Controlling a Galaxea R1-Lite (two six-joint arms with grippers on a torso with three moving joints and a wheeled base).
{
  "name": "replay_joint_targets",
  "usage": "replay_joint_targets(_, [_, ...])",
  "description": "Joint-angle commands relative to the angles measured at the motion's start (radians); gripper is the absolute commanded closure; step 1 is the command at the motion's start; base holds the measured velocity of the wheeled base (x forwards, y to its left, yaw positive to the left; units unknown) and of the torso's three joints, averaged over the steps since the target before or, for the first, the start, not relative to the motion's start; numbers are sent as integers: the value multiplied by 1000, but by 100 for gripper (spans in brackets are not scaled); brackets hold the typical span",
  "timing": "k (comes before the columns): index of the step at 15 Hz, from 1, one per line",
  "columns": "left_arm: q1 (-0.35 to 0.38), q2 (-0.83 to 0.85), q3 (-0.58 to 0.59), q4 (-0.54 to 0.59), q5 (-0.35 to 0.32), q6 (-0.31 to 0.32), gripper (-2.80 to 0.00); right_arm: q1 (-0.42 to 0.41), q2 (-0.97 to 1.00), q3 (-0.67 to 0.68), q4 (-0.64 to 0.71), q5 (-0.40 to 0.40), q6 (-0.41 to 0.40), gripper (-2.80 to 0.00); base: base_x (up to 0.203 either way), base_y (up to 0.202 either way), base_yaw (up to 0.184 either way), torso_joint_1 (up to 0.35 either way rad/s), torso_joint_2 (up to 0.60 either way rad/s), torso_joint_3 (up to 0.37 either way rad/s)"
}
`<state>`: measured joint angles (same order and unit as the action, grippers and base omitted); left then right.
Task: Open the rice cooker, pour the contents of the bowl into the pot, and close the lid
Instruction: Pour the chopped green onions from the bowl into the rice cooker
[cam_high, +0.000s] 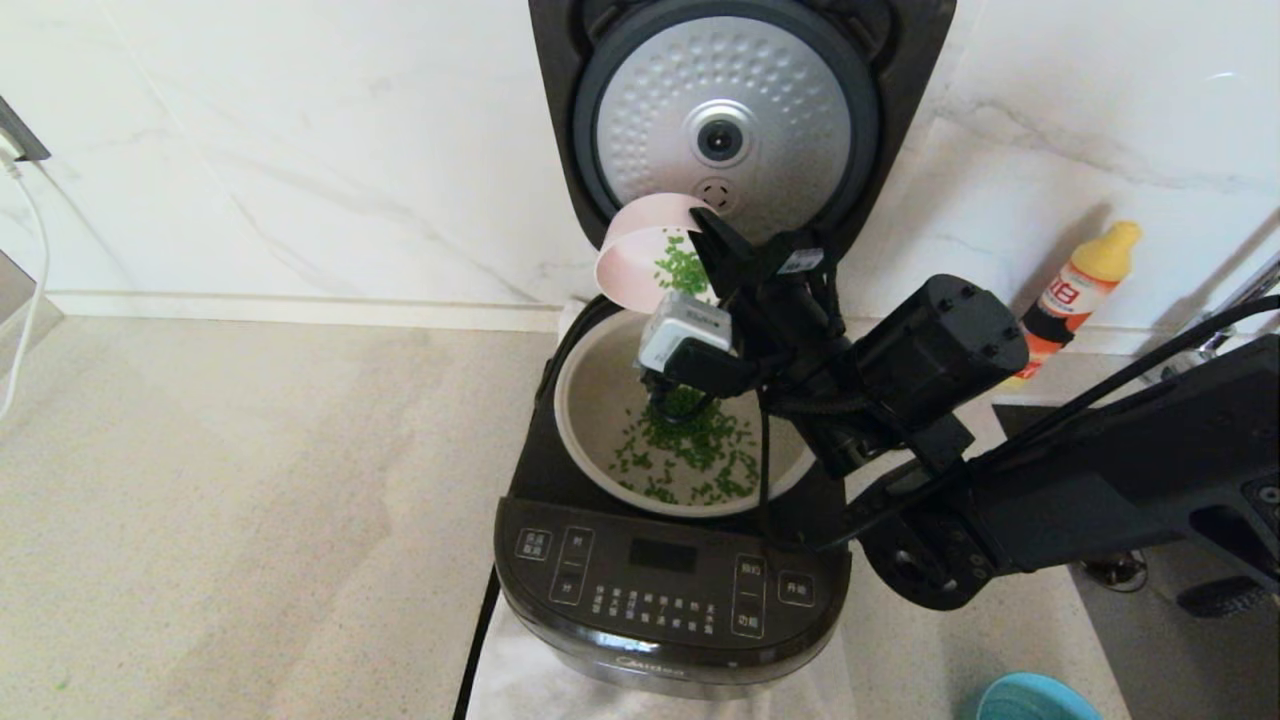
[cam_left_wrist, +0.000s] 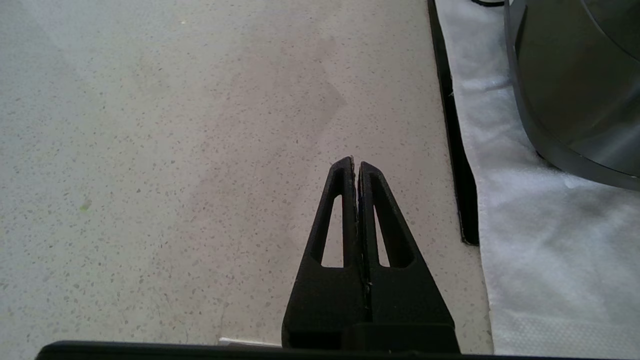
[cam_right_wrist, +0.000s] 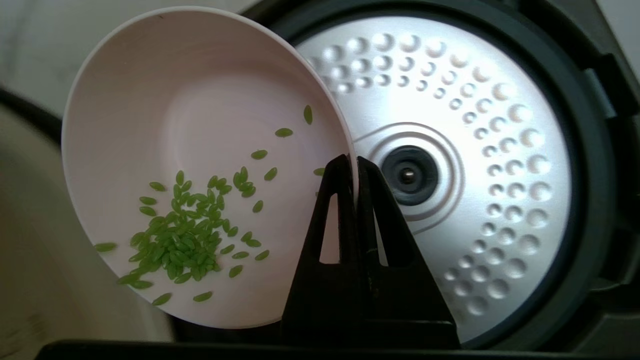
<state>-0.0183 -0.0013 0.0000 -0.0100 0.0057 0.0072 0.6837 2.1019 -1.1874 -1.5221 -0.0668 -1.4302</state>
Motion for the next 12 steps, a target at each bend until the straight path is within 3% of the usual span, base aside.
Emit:
replay_joint_targets(1, [0,0,9,-1,0,0,0,10,-32,94,-8,-4,-9,0,0,0,0,0,0,0])
replay_joint_targets(5, [0,0,9,-1,0,0,0,40,-64,101,-8,-48,19,0,0,0,0,0,0,0])
replay_joint_targets(8, [0,0,9,-1,0,0,0,79,-115,244,-8,-79,32,0,0,0,0,0,0,0])
replay_joint_targets(12, [0,0,9,-1,0,0,0,119,-148,287,-8,-125,40,0,0,0,0,0,0,0])
